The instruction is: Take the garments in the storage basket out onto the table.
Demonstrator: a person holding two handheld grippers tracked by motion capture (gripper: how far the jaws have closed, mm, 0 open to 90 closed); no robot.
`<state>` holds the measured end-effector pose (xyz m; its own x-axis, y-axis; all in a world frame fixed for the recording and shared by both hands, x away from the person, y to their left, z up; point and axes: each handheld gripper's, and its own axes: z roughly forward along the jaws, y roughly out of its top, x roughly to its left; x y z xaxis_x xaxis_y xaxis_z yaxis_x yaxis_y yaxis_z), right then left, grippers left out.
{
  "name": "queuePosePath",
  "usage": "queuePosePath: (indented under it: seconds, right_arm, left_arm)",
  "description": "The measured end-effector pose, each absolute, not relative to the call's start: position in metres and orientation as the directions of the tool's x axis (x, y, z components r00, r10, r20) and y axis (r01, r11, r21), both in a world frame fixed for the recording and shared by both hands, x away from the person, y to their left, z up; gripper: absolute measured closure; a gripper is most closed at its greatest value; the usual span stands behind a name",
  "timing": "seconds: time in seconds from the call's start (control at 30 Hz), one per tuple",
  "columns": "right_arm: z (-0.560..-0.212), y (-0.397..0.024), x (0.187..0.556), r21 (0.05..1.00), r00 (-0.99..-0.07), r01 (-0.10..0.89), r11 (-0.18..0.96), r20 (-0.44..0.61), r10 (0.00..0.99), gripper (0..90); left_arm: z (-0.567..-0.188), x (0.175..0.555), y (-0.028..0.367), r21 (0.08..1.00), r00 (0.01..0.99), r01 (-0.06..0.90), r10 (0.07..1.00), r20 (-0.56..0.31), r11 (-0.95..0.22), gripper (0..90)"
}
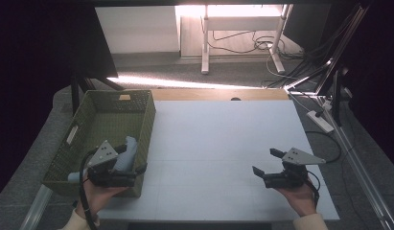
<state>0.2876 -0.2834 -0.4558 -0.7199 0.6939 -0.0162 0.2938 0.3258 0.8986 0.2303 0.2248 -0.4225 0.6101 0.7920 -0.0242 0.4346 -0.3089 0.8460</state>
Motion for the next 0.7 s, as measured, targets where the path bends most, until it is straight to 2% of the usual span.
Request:
queuePosePath:
  seconds: [0.23, 0.7]
  right_arm:
    - [-0.459, -0.285, 0.287, 0.892, -0.719, 0.301, 0.339, -0.021, 0.694, 8.0]
    - [-0.461, -0.284, 0.285, 0.887, -0.718, 0.304, 0.348, -0.027, 0.696, 7.9]
  left_arm:
    - [-0.421, 0.238, 0.224, 0.842, 0.616, 0.441, 0.787, -0.034, -0.309, 7.0]
    - [-0.401, 0.247, 0.224, 0.837, 0.626, 0.417, 0.780, 0.019, -0.355, 7.2]
